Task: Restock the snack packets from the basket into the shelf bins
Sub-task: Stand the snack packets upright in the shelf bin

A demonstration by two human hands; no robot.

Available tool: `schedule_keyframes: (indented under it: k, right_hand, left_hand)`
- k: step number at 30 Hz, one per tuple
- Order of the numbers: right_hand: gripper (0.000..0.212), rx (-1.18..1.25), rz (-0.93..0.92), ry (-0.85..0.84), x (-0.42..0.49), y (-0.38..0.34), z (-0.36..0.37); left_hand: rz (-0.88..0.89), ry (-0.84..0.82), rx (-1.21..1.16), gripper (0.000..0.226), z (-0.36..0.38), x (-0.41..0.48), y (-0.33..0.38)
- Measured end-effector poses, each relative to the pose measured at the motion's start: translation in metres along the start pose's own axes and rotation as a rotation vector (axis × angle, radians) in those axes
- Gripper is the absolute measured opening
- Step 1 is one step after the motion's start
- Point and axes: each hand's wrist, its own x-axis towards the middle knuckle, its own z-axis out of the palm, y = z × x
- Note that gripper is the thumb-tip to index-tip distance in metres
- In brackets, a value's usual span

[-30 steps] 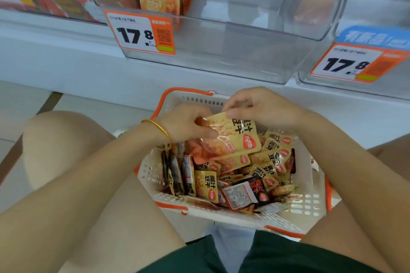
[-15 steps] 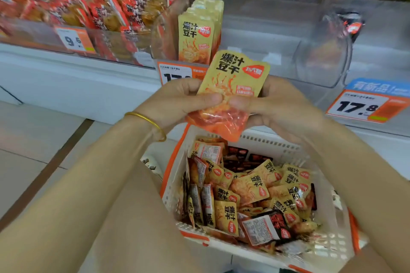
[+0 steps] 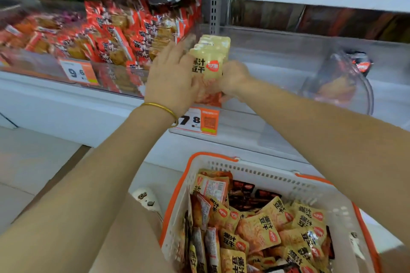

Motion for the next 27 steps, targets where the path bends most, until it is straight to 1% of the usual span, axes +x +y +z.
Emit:
schedule_keyframes:
  k: [3,5,8,11,15,19,21,23,24,25,27]
  right_hand:
    - [0.046,-0.249,0.014,0.042,0.011,0.011,0.008]
    - [0.047,-0.317,0.031,-0.004,0.01,0.015,0.009]
    - [0.04,-0.256,0.056,-0.048,0.008,0.011,0.012]
    - [0.037,-0.261,0.041,-0.036,0.012,0.004,0.015]
    - [0.04,-0.27,0.069,-0.097,0.011,0.006,0.014]
    - [0.044,-0.256,0.094,-0.118,0.009,0.007,0.013]
    - [0.046,-0.266,0.069,-0.122,0.005,0.007,0.009]
    - [0.041,-0.322,0.019,-0.095,-0.004,0.003,-0.004]
    - [0.038,-0.363,-0.014,-0.061,-0.012,-0.001,-0.014]
    - [0.04,-0.396,-0.063,-0.008,-0.026,-0.005,-0.025]
    - [0.044,-0.353,-0.194,0.089,-0.071,-0.008,-0.048]
  left_hand:
    - [-0.058,-0.038,0.011,0.039,0.006,-0.002,0.0]
    - [-0.058,-0.006,0.004,0.036,0.008,-0.005,0.0]
    - [-0.044,0.009,-0.007,0.035,0.009,-0.006,-0.001]
    - [-0.04,0.007,0.009,0.045,0.009,-0.007,-0.001]
    - [-0.052,-0.017,0.024,0.052,0.008,-0.008,0.001]
    - [-0.048,0.02,0.014,0.051,0.007,-0.012,0.003]
    - [-0.019,0.059,-0.011,0.049,0.005,-0.016,0.006]
    - [0.012,0.123,-0.066,0.042,0.001,-0.023,0.012]
    - [0.032,0.167,-0.107,0.038,-0.001,-0.029,0.018]
    - [0.057,0.212,-0.155,0.035,-0.004,-0.037,0.025]
    - [0.137,0.269,-0.249,0.031,-0.007,-0.059,0.045]
